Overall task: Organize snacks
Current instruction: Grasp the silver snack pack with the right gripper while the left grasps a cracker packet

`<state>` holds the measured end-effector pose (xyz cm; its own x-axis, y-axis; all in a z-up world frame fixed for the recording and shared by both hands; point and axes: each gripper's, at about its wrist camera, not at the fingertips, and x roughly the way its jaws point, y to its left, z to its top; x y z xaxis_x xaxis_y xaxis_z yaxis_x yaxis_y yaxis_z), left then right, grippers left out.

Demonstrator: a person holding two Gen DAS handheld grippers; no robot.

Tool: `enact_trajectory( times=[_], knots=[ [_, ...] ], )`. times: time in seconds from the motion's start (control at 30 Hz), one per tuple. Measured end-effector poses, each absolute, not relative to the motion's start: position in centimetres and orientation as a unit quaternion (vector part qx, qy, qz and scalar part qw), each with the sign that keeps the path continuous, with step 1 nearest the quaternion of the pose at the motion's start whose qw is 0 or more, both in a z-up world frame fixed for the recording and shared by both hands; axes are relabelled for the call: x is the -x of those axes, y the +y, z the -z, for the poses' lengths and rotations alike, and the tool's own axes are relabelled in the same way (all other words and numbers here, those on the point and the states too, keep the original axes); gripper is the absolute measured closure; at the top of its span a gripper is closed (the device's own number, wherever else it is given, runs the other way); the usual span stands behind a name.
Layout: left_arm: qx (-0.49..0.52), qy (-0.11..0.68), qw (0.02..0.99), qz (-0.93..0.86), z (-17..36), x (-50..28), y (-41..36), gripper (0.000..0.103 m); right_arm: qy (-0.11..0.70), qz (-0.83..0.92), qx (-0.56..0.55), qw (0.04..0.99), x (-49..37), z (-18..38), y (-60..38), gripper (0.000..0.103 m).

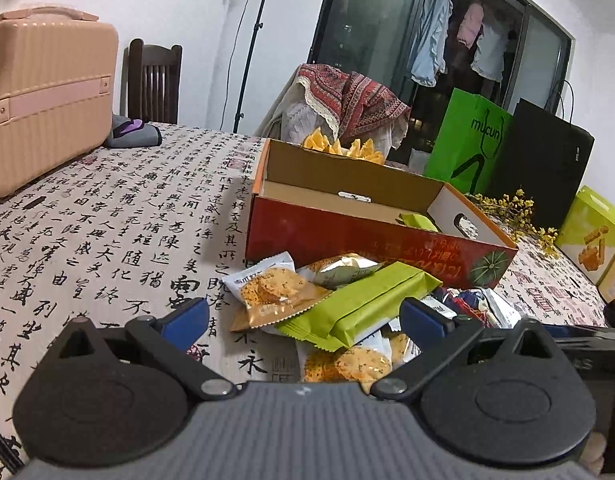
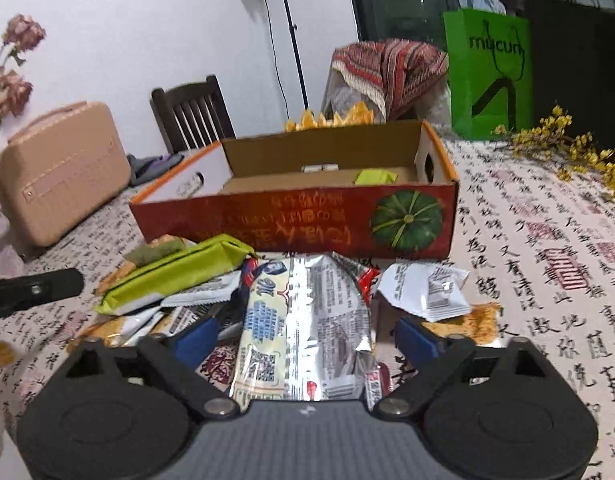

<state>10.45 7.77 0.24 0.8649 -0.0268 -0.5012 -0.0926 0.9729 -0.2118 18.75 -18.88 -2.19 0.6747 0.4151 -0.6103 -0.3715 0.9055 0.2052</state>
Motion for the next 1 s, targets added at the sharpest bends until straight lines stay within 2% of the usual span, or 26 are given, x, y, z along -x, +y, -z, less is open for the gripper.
enact_trajectory(
  times=[0.07, 0.13, 0.23, 0.6, 0.8, 0.9, 0.97, 1.0],
  knots=[
    [0.114, 0.262, 0.958, -0.016, -0.1, -10.5, 7.8, 0.000, 0.348, -0.219, -0.034, 0.911, -19.2, 2.5, -18.6, 0.018],
    [0.114, 0.265, 0.958, -0.015, 0.0, -10.6, 7.9, 0.000, 0.353, -0.220, -0.029, 0.909, -19.4, 2.9, -18.4, 0.034],
    [0.114, 0.271, 0.956, -0.015, 0.2, -10.8, 7.8, 0.000, 0.344, -0.221, -0.019, 0.912, -19.0, 2.8, -18.5, 0.043],
    [0.105, 0.315, 0.943, -0.003, 1.3, -11.8, 6.0, 0.000, 0.275, -0.204, -0.035, 0.939, -16.4, 0.7, -21.0, 0.044],
    [0.103, 0.325, 0.940, -0.008, 1.8, -12.2, 5.4, 0.001, 0.266, -0.193, -0.046, 0.943, -15.8, 0.5, -22.5, 0.044],
    [0.100, 0.326, 0.940, -0.007, 1.8, -12.1, 5.1, 0.011, 0.268, -0.191, -0.048, 0.943, -15.7, 0.7, -22.8, 0.044],
    [0.098, 0.327, 0.940, -0.005, 1.8, -12.2, 4.9, 0.025, 0.269, -0.193, -0.050, 0.942, -15.6, 0.9, -22.9, 0.044],
    [0.099, 0.328, 0.939, -0.002, 1.8, -12.1, 4.9, 0.028, 0.269, -0.193, -0.050, 0.942, -15.5, 0.9, -22.9, 0.044]
  ],
)
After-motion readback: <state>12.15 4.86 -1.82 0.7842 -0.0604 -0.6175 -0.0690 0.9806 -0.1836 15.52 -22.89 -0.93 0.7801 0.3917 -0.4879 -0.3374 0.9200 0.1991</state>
